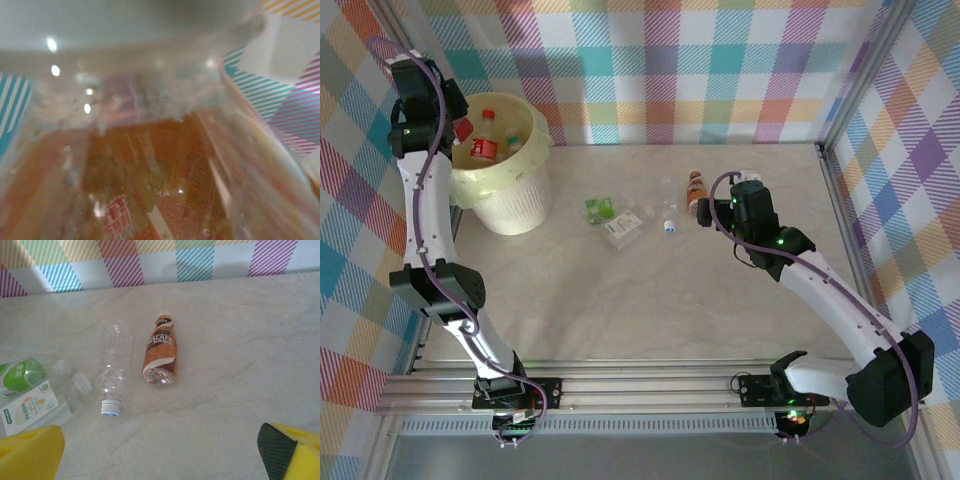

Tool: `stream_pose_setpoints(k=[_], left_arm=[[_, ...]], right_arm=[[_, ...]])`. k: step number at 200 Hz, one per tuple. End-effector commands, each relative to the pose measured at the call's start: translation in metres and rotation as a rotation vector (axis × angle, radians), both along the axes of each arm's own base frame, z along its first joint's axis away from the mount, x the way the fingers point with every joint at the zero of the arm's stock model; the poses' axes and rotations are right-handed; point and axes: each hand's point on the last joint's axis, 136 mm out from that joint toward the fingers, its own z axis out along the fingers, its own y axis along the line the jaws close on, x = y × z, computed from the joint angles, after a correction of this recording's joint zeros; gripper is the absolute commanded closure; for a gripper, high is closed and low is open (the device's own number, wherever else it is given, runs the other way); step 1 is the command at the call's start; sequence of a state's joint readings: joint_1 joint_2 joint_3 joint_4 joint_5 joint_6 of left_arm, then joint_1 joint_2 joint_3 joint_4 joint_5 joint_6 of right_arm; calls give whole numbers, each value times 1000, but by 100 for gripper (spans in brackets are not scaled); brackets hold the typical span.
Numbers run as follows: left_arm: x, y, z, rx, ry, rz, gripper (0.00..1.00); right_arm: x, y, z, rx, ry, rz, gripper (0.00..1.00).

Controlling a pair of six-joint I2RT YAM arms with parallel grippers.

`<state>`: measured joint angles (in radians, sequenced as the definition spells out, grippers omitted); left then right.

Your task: Put the plastic bottles in the bin

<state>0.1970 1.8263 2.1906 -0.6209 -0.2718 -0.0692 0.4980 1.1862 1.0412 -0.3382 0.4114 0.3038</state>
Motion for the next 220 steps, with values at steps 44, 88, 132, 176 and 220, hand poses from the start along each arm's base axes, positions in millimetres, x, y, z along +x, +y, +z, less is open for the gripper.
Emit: stream_pose_setpoints(k=[44,88,132,176,220], left_arm=[[9,22,-31,-141,32,33,49],[14,12,-42,-136,82,-38,33],[11,-4,-32,-187,53,-109,13],[9,-16,-31,-233,52,-154,6],[6,-35,-20,-273,25,-234,1]], right_arm=[[-5,-11,-1,4,-4,-39,0],[-4,-10,2,4,-9,-37,0],[-7,-11,-2,17,-3,-43,0],[-5,-9,-2,23,-1,-39,0],[-4,-8,-3,33,3,-36,0]])
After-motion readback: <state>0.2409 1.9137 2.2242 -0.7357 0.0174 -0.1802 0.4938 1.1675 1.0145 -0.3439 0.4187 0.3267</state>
